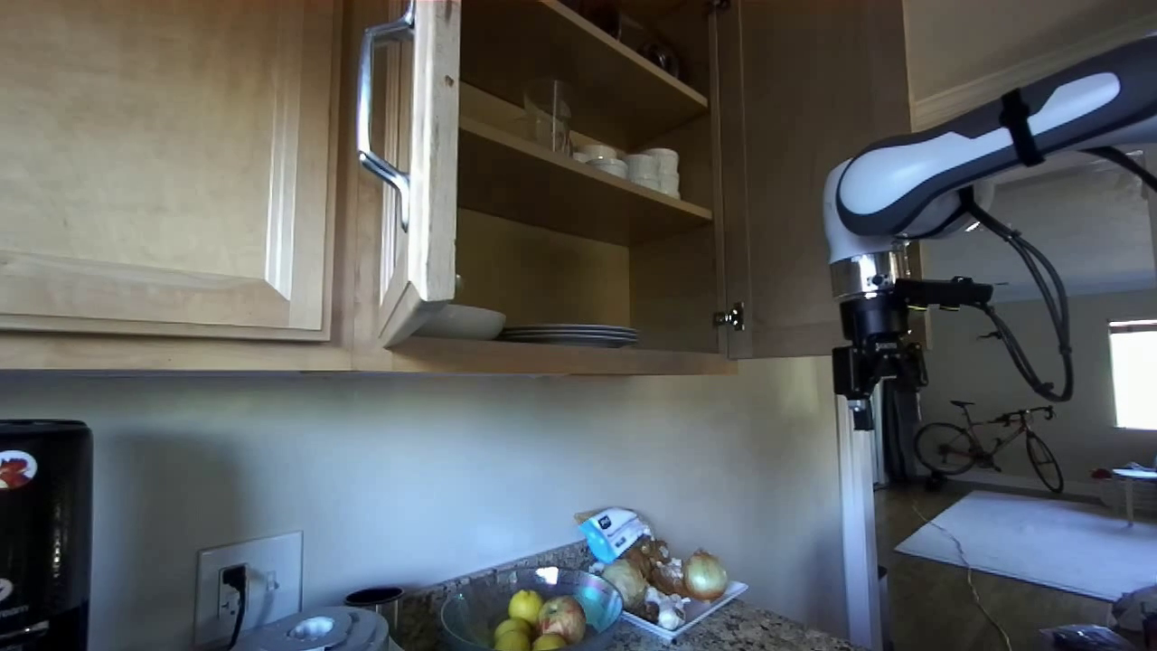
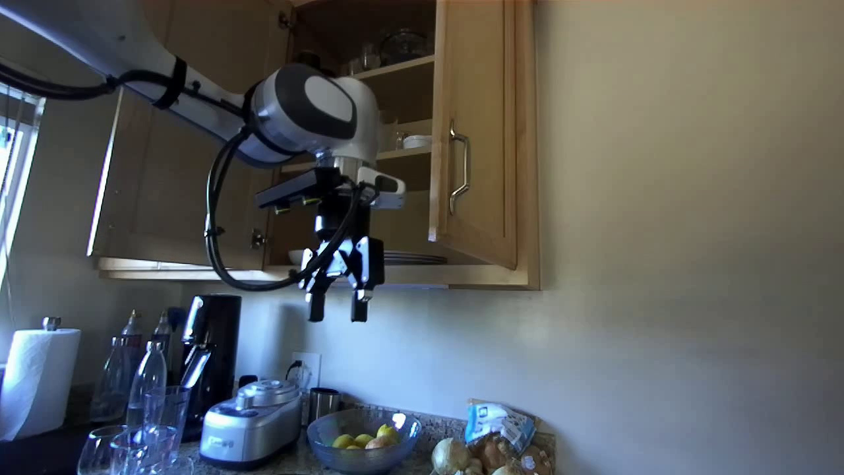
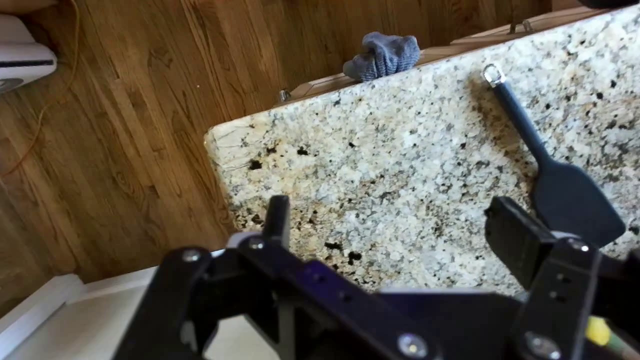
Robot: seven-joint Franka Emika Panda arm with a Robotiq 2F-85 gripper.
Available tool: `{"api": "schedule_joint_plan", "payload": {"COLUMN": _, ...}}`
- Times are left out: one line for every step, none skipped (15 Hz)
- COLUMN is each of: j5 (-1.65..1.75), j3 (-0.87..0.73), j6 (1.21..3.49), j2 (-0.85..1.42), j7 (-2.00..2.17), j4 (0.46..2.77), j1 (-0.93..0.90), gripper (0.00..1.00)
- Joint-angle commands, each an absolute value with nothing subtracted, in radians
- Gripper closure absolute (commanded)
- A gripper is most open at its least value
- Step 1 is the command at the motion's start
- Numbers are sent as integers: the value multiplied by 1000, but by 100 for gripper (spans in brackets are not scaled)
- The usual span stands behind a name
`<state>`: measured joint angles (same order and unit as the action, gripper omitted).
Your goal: Open the top right cupboard door
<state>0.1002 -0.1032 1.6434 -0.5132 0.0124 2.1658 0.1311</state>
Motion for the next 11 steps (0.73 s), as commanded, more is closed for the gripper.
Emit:
{"api": "schedule_joint_plan", "payload": {"j5": 62, "j3": -43, "j6": 1626, "j2": -535, "j7": 10, "j4": 2219, "j1": 70, "gripper": 0}}
{"api": "schedule_joint_plan", "payload": {"j5": 56, "j3": -20, "j6": 1630, "j2": -527, "j7": 11, "j4": 2221, "j1": 52, "gripper": 0}}
{"api": "schedule_joint_plan", "payload": {"j5": 46, "j3": -4, "j6": 1629, "j2": -516, "j7": 7, "j4": 2218, "j1": 34, "gripper": 0}}
{"api": "schedule_joint_plan", "payload": {"j5": 39, "j3": 10, "j6": 1635, "j2": -504, "j7": 7, "j4": 2214, "j1": 19, "gripper": 0}}
{"api": "schedule_joint_plan", "payload": {"j5": 32, "j3": 21, "j6": 1634, "j2": -496, "j7": 6, "j4": 2209, "j1": 6, "gripper": 0}}
{"api": "schedule_joint_plan", "payload": {"j5": 22, "j3": 27, "j6": 1633, "j2": -487, "j7": 2, "j4": 2204, "j1": -5, "gripper": 0}}
{"api": "schedule_joint_plan", "payload": {"j5": 16, "j3": 34, "j6": 1635, "j2": -480, "j7": 8, "j4": 2201, "j1": -12, "gripper": 0}}
{"api": "schedule_joint_plan", "payload": {"j5": 40, "j3": 34, "j6": 1641, "j2": -494, "j7": 14, "j4": 2209, "j1": -4, "gripper": 0}}
{"api": "schedule_joint_plan", "payload": {"j5": 39, "j3": 38, "j6": 1641, "j2": -489, "j7": 14, "j4": 2209, "j1": -8, "gripper": 0}}
{"api": "schedule_joint_plan", "payload": {"j5": 39, "j3": 39, "j6": 1641, "j2": -486, "j7": 15, "j4": 2209, "j1": -8, "gripper": 0}}
{"api": "schedule_joint_plan", "payload": {"j5": 39, "j3": 38, "j6": 1641, "j2": -486, "j7": 14, "j4": 2209, "j1": -8, "gripper": 0}}
